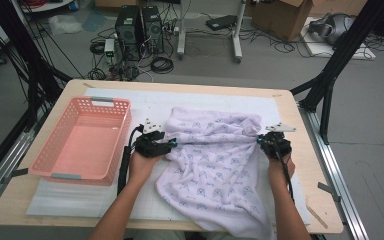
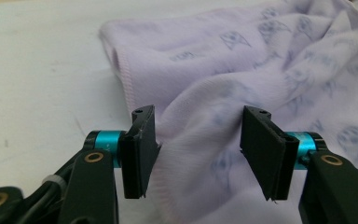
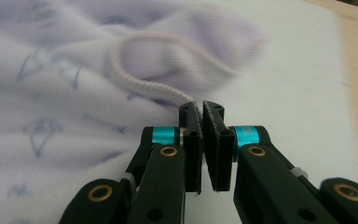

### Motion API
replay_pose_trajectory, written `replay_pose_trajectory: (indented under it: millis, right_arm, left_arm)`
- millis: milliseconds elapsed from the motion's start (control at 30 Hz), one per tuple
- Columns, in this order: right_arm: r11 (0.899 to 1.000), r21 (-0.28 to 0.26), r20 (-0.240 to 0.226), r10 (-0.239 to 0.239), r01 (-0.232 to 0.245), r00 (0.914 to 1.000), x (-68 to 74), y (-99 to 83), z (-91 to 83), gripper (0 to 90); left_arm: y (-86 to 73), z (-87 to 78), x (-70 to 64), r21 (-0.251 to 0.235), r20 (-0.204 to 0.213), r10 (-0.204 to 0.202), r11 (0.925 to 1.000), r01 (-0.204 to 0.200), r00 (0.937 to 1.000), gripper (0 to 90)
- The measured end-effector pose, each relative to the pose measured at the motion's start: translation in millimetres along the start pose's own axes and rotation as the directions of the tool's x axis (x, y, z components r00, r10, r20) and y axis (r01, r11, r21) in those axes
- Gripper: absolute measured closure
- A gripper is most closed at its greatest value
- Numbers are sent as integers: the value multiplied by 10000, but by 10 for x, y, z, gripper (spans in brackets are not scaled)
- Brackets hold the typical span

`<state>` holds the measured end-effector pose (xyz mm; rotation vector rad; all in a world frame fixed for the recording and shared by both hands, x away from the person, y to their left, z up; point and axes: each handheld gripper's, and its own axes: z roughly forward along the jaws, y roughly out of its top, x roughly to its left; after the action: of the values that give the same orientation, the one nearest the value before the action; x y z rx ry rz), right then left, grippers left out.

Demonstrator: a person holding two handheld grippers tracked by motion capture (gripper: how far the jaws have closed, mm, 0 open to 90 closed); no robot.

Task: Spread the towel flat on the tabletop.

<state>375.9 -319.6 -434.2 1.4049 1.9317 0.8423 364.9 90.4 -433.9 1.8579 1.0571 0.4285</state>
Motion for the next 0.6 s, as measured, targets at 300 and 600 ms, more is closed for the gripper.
replay_pose_trajectory:
  millis: [300,600]
  right_arm:
    - [9948,-692,-1502,640,-750,9866,-1,-113,-234,650]
    - [9941,-1088,-2635,-330,43,9641,118,-311,-736,573]
  left_arm:
    - [-188,-142,-115,212,839,224,9995,-243,9962,411]
    - [-317,-265,-154,390,1084,178,9990,-221,9939,400]
